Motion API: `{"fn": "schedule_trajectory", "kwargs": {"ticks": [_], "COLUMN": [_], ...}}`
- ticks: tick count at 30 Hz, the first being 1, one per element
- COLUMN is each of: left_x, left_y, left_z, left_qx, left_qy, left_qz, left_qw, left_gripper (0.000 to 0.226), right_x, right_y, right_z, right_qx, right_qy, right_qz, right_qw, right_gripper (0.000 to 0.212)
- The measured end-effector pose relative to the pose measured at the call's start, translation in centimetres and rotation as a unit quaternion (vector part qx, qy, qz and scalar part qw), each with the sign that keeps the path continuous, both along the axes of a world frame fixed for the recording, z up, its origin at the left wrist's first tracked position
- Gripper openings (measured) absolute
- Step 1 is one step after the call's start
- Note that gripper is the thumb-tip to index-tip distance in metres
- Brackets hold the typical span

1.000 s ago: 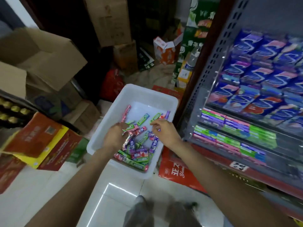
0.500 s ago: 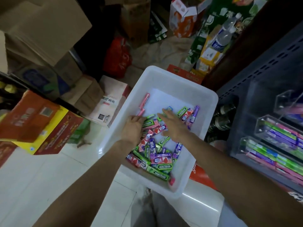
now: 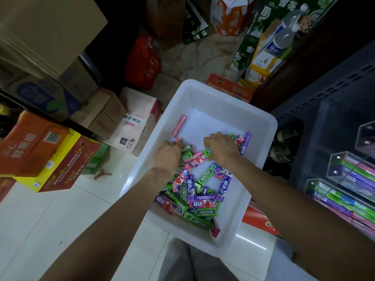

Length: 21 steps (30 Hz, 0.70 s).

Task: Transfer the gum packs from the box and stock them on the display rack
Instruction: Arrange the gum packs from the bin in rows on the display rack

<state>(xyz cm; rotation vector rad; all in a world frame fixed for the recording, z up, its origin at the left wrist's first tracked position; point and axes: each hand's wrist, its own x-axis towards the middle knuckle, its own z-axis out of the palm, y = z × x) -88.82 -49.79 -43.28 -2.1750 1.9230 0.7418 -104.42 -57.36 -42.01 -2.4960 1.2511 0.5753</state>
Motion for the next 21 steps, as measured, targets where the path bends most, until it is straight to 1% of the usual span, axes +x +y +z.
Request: {"fn": "schedule_trajectory", "kwargs": {"ticks": [3, 7, 9, 11, 13, 15, 16, 18, 19, 20, 21], "left_x": [-0.2, -0.1, -0.2, -0.4, -0.6, -0.9, -1.1, -2.0, -2.6, -3.4, -4.3], "left_y": [0.2, 0.2, 0.2, 0.3, 0.6, 0.9, 1.1, 1.1, 1.0, 0.9, 0.8], "left_z": [0.1, 1.1, 1.9, 2.9, 4.6, 6.6, 7.5, 9.4, 10.5, 11.6, 12.8], "left_qx": [-0.019, -0.045, -0.079, -0.106, -0.117, -0.121, -0.117, -0.081, -0.064, -0.056, -0.057], "left_qy": [-0.006, 0.044, 0.083, 0.156, 0.260, 0.335, 0.378, 0.494, 0.535, 0.554, 0.562], "left_qz": [-0.005, 0.043, 0.071, 0.090, 0.142, 0.206, 0.246, 0.328, 0.347, 0.346, 0.327], "left_qw": [1.000, 0.997, 0.991, 0.978, 0.948, 0.911, 0.885, 0.801, 0.768, 0.755, 0.758], "left_gripper": [0.043, 0.035, 0.030, 0.026, 0.020, 0.018, 0.019, 0.018, 0.016, 0.014, 0.015], "right_x": [-0.1, -0.2, -0.3, -0.7, -1.5, -2.5, -3.1, -4.3, -4.9, -5.6, -6.3], "right_y": [-0.3, -0.5, -0.5, -0.2, 0.5, 1.7, 2.3, 3.6, 4.2, 4.9, 5.6], "right_z": [0.1, 0.8, 1.7, 3.1, 5.0, 7.1, 8.2, 10.3, 11.5, 12.8, 14.1], "right_qx": [0.003, 0.033, 0.055, 0.056, 0.049, 0.034, 0.024, 0.006, 0.001, -0.003, -0.011], "right_qy": [-0.017, -0.025, -0.043, -0.081, -0.137, -0.201, -0.229, -0.281, -0.305, -0.323, -0.335], "right_qz": [-0.012, -0.016, -0.040, -0.088, -0.155, -0.201, -0.211, -0.228, -0.234, -0.238, -0.243], "right_qw": [1.000, 0.999, 0.997, 0.991, 0.977, 0.958, 0.950, 0.932, 0.923, 0.916, 0.910], "right_gripper": [0.034, 0.041, 0.043, 0.041, 0.039, 0.033, 0.031, 0.031, 0.032, 0.036, 0.040]}}
